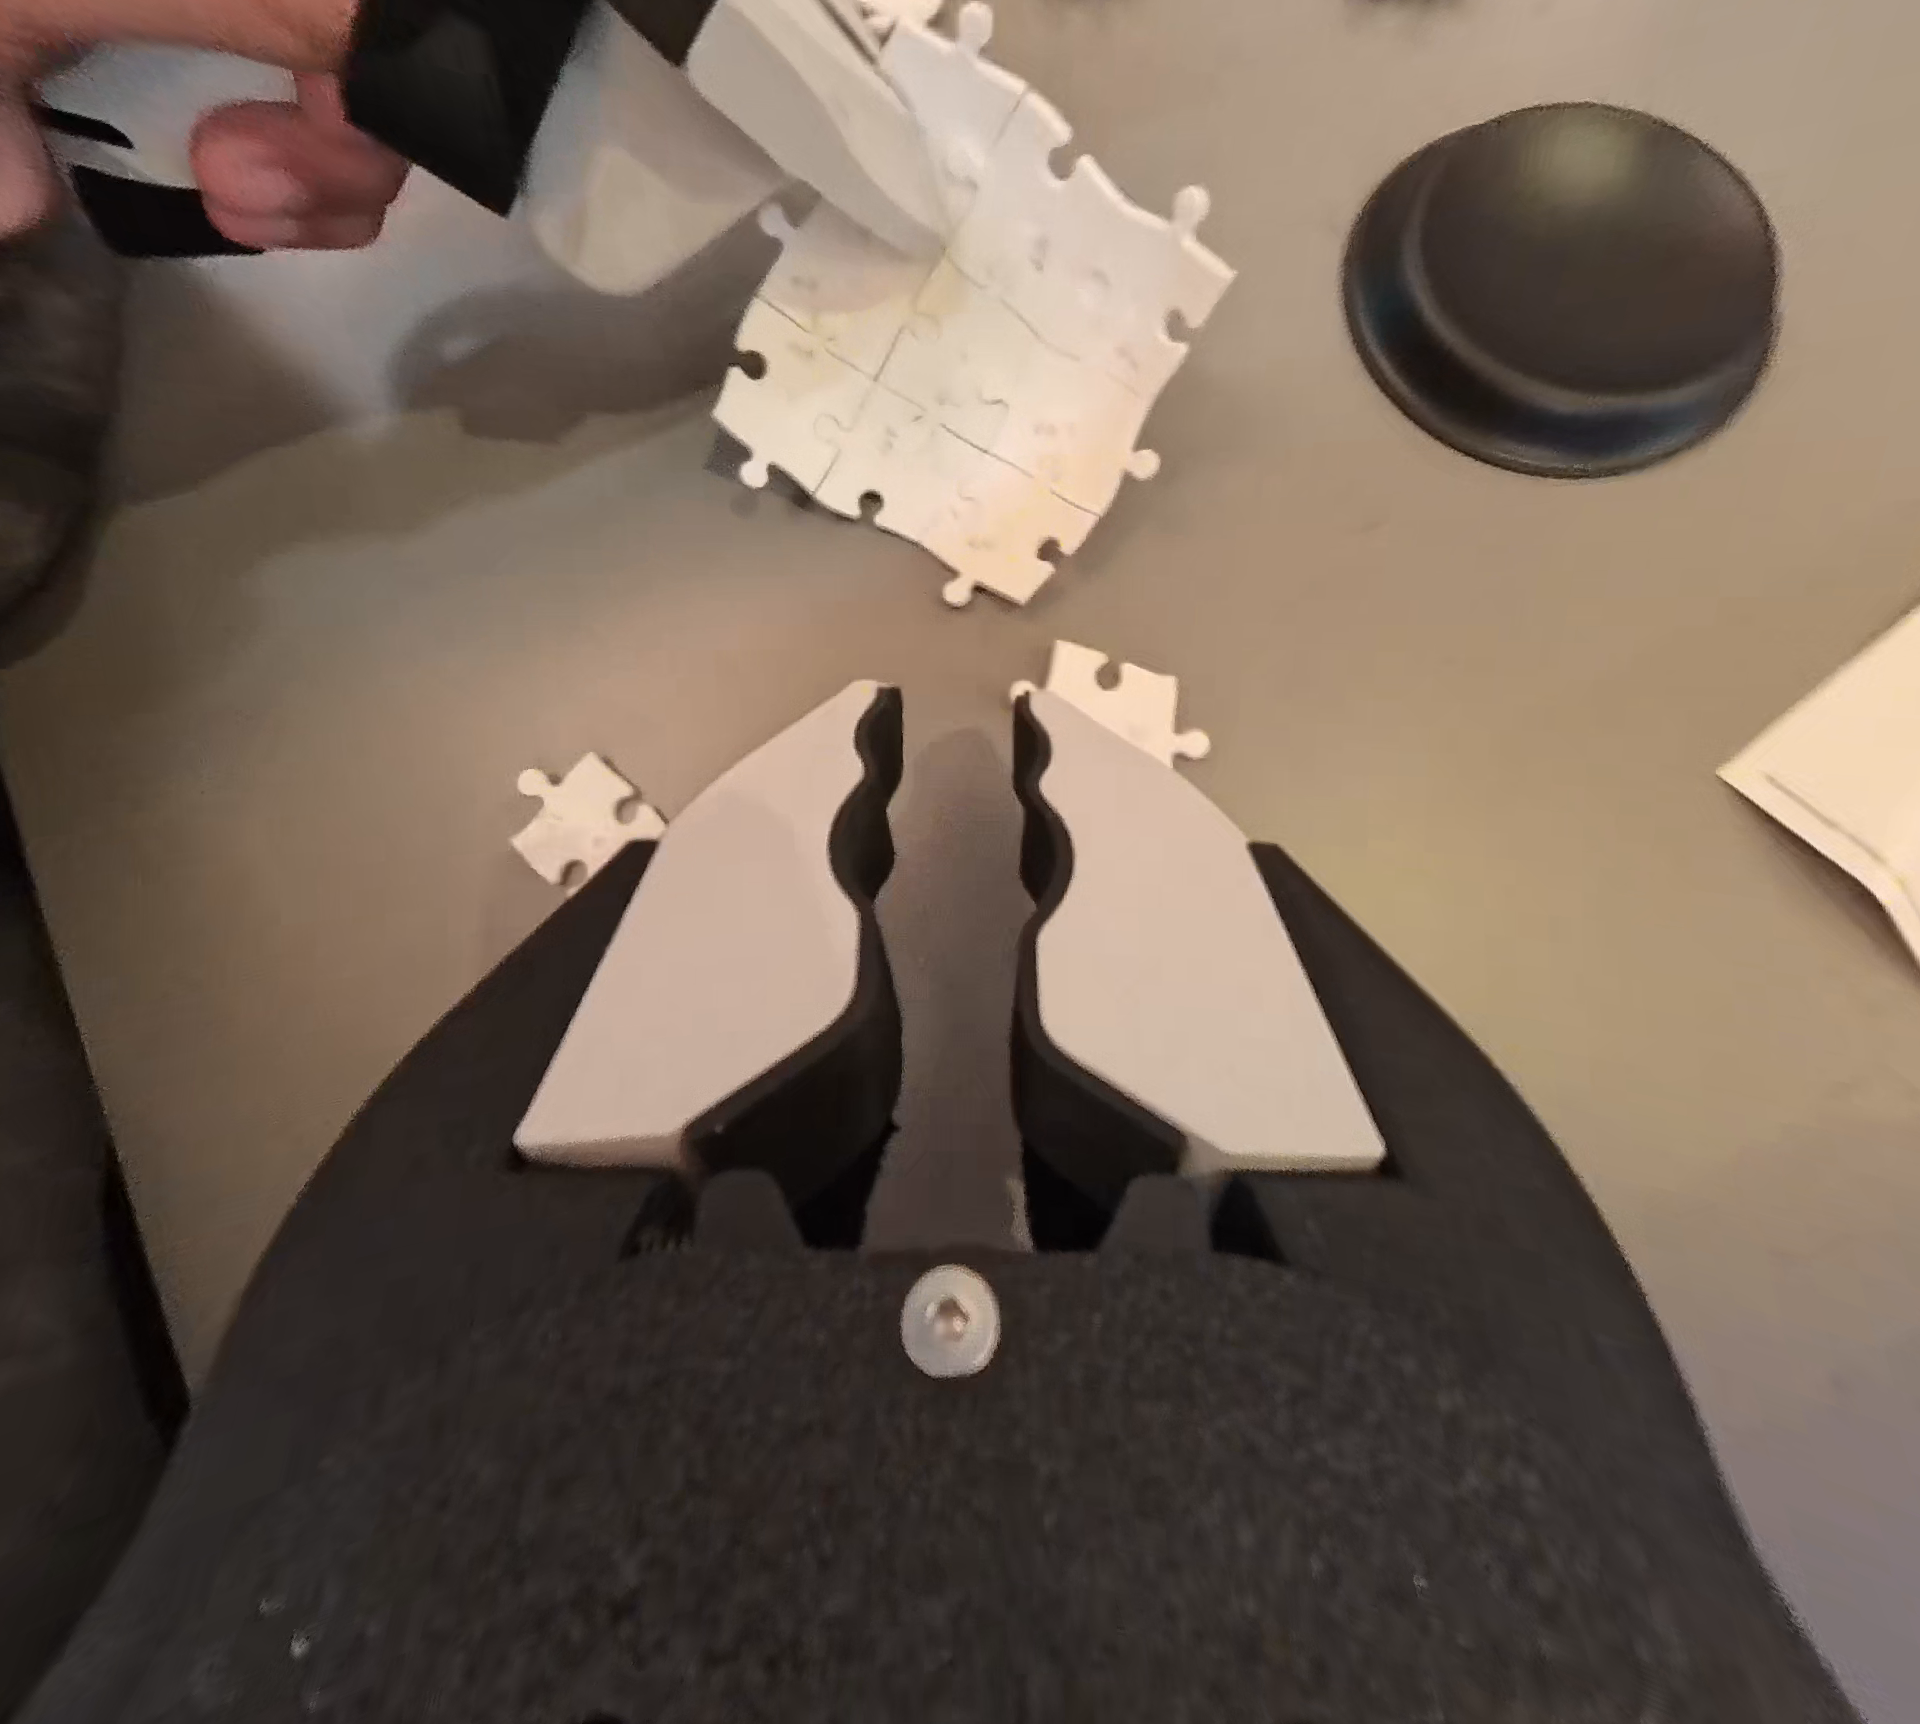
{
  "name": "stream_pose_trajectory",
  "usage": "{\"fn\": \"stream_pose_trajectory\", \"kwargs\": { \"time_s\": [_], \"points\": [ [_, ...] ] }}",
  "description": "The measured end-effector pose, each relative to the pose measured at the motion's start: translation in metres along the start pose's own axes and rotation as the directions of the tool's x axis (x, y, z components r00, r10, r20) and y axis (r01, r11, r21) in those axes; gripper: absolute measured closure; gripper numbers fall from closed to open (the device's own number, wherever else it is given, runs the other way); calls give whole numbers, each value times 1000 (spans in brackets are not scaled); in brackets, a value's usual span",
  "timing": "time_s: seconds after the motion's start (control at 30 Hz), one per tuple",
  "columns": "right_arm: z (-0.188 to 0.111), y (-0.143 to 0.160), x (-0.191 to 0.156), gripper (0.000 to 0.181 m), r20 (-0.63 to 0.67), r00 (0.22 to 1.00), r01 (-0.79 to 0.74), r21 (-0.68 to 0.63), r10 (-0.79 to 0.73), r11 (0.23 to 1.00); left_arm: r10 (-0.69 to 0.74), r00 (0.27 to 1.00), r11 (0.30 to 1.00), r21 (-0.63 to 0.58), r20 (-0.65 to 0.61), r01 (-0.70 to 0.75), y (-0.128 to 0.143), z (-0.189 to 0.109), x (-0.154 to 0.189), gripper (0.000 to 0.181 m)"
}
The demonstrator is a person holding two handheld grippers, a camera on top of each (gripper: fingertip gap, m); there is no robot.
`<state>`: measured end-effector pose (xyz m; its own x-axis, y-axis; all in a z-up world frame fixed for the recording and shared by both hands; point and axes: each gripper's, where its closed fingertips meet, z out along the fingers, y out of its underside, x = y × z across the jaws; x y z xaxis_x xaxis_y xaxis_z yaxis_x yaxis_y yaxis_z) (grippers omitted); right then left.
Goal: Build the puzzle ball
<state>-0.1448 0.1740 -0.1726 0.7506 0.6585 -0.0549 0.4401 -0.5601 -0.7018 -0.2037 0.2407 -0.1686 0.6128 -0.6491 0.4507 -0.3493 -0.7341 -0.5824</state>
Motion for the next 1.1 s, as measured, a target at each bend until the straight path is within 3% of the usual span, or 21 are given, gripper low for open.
{"fn": "stream_pose_trajectory", "kwargs": {
  "time_s": [0.13,0.37,0.43,0.53,0.63,1.1],
  "points": [
    [19,10,3,161,-28,999,24,-65,-26,998,1,1000,1000,-3,1,-1,1,0,-1,179],
    [6,23,12,161,-44,999,5,-112,-10,994,-2,1000,1000,0,4,2,0,-2,-3,179],
    [2,15,14,160,-52,999,3,-79,-7,997,-3,1000,1000,-2,1,3,0,-1,-3,179],
    [8,3,12,155,-36,999,-9,-44,7,999,-2,1000,1000,-5,1,2,1,-1,-2,179],
    [17,11,15,155,-51,999,6,-95,-11,995,1,1000,1000,-6,3,-1,1,-1,-2,179],
    [5,22,27,158,-62,998,-17,-110,10,994,3,1000,1000,-6,6,-3,1,-2,-2,179]
  ]
}}
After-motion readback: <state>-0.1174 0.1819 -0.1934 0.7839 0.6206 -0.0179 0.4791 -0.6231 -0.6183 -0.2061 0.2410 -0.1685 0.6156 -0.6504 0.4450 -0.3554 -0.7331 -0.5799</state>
